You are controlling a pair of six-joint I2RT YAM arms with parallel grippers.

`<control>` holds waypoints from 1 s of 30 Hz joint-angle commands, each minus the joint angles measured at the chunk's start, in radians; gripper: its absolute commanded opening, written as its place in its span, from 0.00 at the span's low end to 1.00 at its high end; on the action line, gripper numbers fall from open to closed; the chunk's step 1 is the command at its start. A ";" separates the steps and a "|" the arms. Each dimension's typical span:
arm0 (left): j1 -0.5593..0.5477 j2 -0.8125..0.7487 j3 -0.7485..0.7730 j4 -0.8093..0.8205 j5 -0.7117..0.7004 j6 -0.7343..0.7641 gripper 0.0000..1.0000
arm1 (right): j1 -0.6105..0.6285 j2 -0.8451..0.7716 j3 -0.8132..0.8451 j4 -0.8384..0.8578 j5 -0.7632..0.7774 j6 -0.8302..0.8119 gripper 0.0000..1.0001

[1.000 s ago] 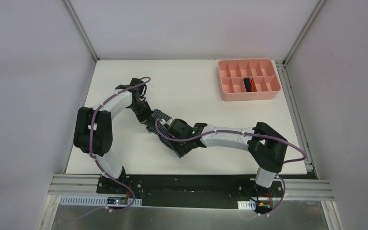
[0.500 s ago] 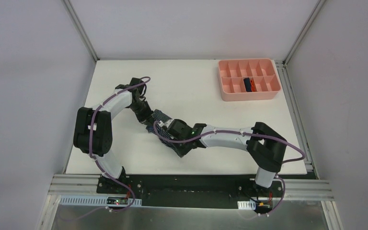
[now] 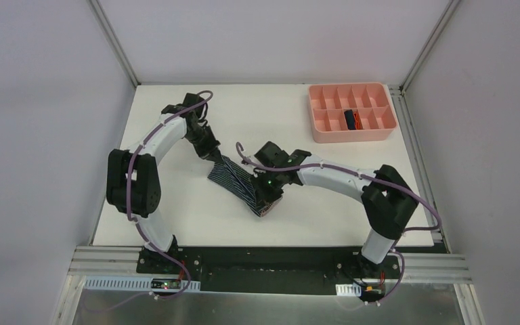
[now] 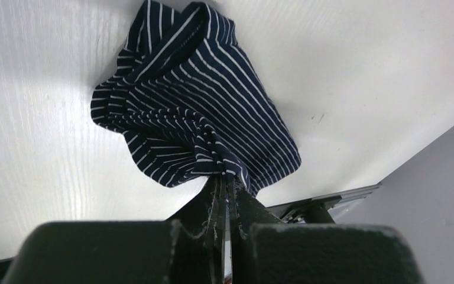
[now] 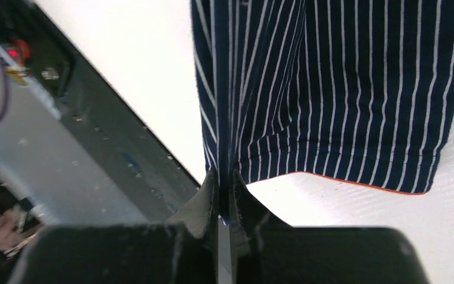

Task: Roll the underwear
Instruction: Fold the underwear at the center of the board.

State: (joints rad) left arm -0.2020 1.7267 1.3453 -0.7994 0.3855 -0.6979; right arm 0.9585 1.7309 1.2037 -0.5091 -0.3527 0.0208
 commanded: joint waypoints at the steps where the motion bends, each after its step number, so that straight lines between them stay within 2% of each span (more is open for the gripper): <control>1: 0.006 0.075 0.080 -0.027 -0.004 0.022 0.00 | -0.078 -0.019 0.063 -0.066 -0.239 0.030 0.00; 5: 0.006 0.126 0.127 -0.027 0.005 0.026 0.00 | -0.153 0.015 0.098 -0.102 -0.375 0.041 0.00; 15: 0.006 0.230 0.198 -0.026 0.007 0.045 0.00 | -0.274 0.125 0.123 -0.163 -0.528 0.054 0.00; 22: 0.005 0.268 0.220 -0.026 0.001 0.071 0.00 | -0.354 0.202 0.132 -0.174 -0.507 0.108 0.00; 30: -0.003 0.318 0.249 -0.026 0.020 0.091 0.00 | -0.379 0.254 0.151 -0.187 -0.423 0.136 0.00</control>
State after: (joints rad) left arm -0.2020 2.0209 1.5497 -0.8139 0.3943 -0.6415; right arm 0.5838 1.9701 1.3140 -0.6502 -0.8078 0.1318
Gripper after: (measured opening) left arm 0.009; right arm 0.032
